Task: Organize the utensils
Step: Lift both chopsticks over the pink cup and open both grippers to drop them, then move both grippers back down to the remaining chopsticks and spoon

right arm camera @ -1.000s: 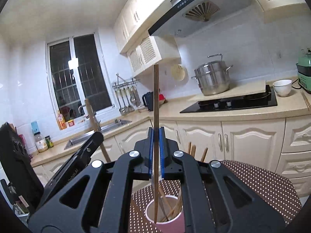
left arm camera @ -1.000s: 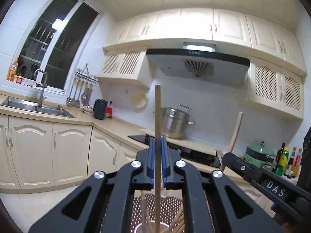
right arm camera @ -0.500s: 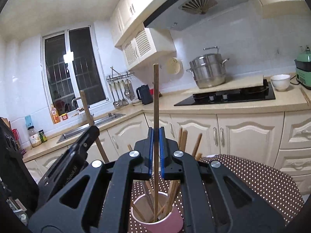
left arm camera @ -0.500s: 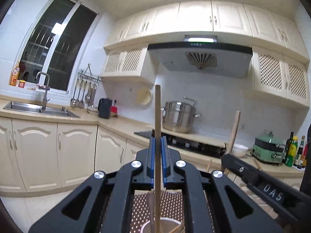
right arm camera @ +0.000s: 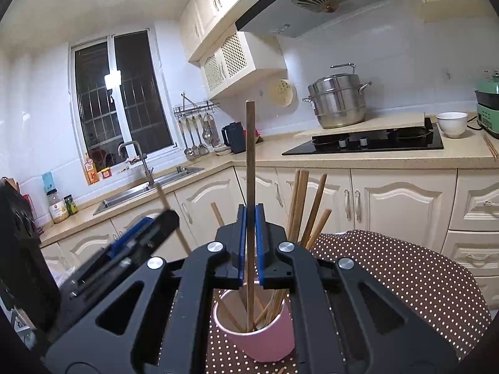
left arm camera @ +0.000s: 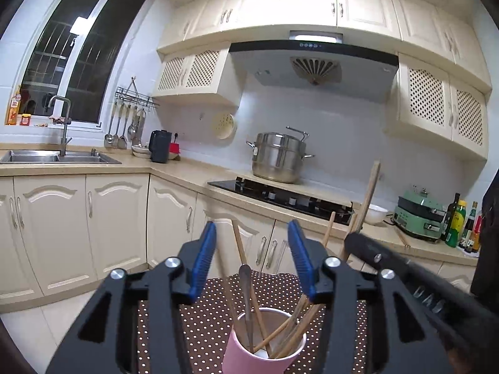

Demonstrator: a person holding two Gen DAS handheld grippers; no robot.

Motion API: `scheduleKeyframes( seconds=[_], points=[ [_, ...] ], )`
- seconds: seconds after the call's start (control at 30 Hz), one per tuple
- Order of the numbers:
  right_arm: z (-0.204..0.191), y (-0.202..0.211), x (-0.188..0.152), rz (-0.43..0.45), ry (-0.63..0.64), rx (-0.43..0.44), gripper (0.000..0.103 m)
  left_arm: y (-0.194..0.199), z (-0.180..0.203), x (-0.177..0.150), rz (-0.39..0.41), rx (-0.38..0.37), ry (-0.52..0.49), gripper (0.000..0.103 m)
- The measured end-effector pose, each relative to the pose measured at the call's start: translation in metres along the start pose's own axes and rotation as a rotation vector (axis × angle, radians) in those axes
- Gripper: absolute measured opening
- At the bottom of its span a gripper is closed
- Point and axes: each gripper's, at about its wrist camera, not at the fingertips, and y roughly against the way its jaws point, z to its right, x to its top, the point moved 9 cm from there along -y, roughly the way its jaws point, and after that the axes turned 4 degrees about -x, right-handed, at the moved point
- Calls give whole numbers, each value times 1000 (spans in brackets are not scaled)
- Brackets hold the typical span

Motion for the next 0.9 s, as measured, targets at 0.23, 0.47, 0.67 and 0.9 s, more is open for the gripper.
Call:
scheduleKeyframes(
  seconds=[0.23,0.47,0.67,0.9],
  points=[
    [-7,-1,-14,-30,15,-9,6,9,-10,-10,-77,31,-10,59],
    [-12,-1,-32,-56,35,-19,6,18,-27,-24,-154,67,-4,63],
    [-16,-2,-39,-79,50,-26,6,21,-37,-34,-211,101,-16,64],
    [-19,-1,-49,-100,57,-40,6,30,-42,-44,-243,113,-27,65]
  ],
)
